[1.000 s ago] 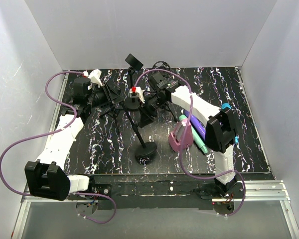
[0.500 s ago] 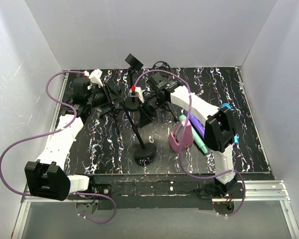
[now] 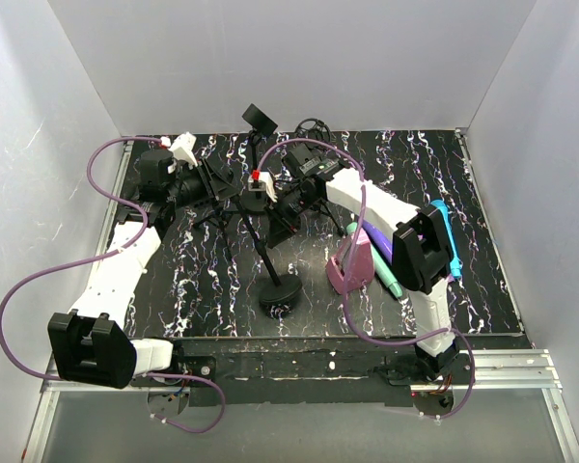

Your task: Remove the microphone from the stand

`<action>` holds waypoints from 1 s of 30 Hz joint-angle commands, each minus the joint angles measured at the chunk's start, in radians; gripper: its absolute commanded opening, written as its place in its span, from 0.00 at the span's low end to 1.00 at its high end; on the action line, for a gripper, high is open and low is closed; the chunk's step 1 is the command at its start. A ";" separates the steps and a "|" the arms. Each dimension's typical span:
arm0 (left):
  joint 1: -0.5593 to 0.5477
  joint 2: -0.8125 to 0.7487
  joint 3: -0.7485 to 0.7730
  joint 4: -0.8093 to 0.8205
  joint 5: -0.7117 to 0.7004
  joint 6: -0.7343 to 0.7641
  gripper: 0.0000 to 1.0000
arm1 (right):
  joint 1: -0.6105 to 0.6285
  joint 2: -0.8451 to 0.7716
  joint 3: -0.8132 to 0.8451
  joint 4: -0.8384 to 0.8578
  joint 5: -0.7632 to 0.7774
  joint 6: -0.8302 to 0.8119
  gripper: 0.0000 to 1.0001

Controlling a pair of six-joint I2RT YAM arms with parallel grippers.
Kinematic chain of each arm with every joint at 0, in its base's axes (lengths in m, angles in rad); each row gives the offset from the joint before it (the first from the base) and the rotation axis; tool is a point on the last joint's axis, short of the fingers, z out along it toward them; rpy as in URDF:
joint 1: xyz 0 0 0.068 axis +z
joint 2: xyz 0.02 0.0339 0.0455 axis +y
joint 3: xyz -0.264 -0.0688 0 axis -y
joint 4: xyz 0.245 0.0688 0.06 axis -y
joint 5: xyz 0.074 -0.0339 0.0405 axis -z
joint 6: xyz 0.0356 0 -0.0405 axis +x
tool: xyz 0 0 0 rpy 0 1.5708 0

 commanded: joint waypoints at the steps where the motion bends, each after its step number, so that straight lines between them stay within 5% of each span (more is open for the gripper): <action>1: -0.003 -0.038 0.044 0.024 0.074 -0.049 0.00 | 0.017 -0.073 0.008 0.050 0.054 -0.138 0.11; 6: -0.003 -0.038 0.046 0.022 0.075 -0.049 0.00 | 0.082 -0.313 -0.337 0.387 0.165 -0.387 0.04; 11: -0.003 -0.036 0.064 0.024 0.086 -0.045 0.00 | 0.157 -0.582 -0.907 1.132 0.290 -0.756 0.03; 13: -0.003 -0.033 0.073 0.027 0.095 -0.039 0.00 | 0.162 -0.596 -0.964 1.253 0.322 -0.793 0.19; 14: -0.003 -0.034 0.076 0.028 0.101 -0.033 0.00 | 0.162 -0.599 -0.944 1.198 0.331 -0.816 0.34; 19: -0.006 -0.036 0.089 0.027 0.144 0.019 0.00 | 0.155 -0.659 -0.900 0.974 0.377 -0.848 0.63; 30: -0.009 -0.120 0.187 -0.215 0.183 0.387 0.00 | 0.117 -0.882 -0.923 0.741 0.509 -0.626 0.66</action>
